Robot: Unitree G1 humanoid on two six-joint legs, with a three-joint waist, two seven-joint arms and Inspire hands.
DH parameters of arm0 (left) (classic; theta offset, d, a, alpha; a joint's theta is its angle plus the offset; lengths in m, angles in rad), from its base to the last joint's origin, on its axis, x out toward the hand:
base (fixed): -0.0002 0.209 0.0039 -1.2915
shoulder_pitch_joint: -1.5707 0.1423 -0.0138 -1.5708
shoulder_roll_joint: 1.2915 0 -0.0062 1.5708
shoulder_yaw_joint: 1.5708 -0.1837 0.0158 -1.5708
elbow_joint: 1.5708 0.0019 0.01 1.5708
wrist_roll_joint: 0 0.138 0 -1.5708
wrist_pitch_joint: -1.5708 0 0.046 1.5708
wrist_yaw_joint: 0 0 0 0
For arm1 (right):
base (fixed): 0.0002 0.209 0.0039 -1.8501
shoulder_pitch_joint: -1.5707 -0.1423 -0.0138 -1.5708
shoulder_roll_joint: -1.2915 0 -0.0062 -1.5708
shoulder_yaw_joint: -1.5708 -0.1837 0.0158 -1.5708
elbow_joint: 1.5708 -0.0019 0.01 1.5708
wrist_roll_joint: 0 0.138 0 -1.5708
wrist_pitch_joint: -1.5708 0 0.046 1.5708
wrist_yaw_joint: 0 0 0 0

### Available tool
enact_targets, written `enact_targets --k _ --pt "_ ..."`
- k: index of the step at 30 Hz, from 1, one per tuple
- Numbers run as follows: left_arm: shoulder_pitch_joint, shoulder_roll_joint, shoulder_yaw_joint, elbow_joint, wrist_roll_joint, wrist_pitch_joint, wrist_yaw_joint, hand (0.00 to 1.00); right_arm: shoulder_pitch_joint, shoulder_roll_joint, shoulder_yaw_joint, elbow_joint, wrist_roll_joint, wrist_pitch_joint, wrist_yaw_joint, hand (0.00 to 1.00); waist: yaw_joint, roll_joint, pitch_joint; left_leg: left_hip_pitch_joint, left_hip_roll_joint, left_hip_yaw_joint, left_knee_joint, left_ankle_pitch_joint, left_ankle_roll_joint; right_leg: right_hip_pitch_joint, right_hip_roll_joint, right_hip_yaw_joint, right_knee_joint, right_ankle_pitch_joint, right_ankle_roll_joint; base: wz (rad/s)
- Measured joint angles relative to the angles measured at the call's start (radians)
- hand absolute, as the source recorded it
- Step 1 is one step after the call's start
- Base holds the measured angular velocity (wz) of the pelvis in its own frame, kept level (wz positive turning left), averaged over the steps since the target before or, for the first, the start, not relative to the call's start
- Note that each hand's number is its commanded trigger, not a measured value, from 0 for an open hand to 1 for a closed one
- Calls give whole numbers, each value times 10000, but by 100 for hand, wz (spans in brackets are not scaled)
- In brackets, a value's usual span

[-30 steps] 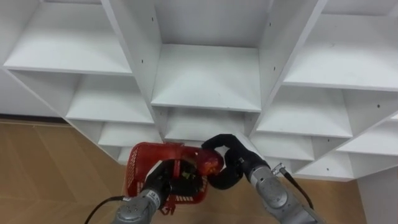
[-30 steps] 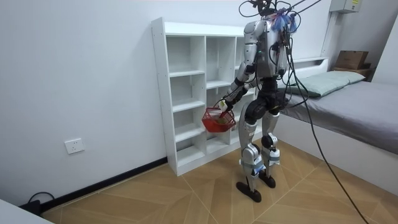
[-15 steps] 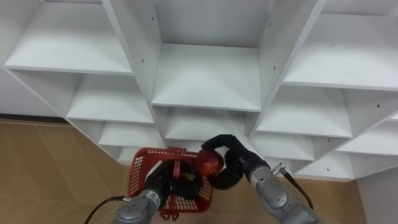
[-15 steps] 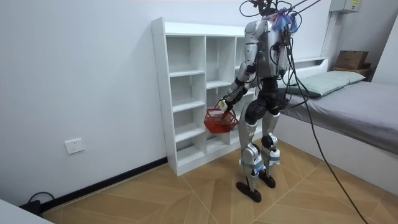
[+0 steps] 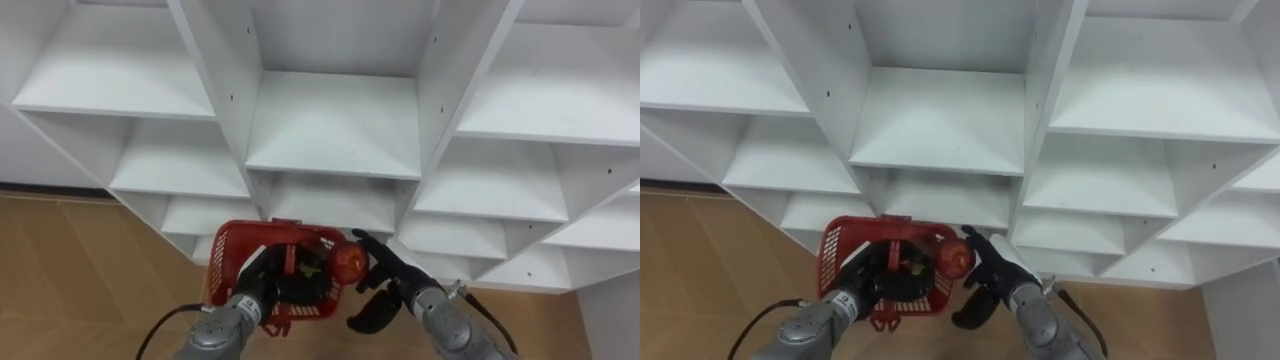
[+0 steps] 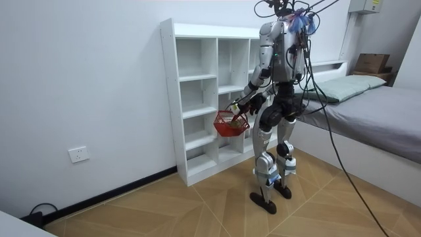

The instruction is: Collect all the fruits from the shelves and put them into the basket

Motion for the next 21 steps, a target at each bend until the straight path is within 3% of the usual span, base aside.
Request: enact_targets --k 10,15,21 --pt "-10 -48 -17 -9 -356 -3 0 100 31 71 11 -1 -5 218 172 0 0 50 -36 16 -1 13 32 2 1 -26 1 45 88 -1 0 0" --pt "-216 -346 -85 -8 -393 -1 -36 100 20 188 221 -15 -36 216 621 0 5 39 -40 -1 -10 84 42 4 5 -72 -4 146 95 -2 0 -4" --pt "-291 -329 -207 -8 -390 -5 -229 100 25 251 409 -17 -40 208 854 0 -3 36 -41 6 -7 122 58 4 5 -87 -26 216 93 -5 1 -2"
